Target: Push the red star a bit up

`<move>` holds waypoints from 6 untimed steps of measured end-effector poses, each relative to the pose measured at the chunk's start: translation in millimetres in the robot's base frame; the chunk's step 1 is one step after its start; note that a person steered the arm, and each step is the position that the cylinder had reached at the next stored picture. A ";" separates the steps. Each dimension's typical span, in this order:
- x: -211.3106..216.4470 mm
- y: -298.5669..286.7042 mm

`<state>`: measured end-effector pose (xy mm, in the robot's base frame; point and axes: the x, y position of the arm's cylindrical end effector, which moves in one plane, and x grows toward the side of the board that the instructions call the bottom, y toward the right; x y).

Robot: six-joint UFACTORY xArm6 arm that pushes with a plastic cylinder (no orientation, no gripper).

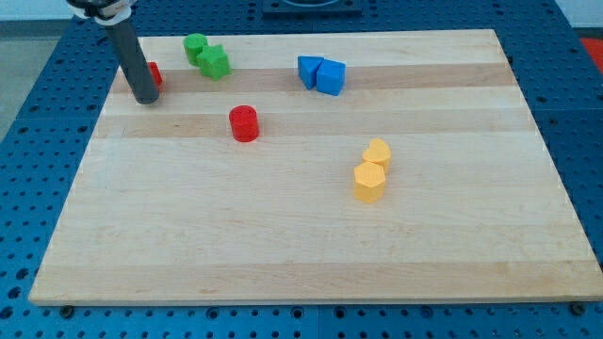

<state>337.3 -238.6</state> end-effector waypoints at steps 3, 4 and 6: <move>12.8 -36.9; 3.9 -34.1; -6.5 -10.1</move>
<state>330.8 -248.7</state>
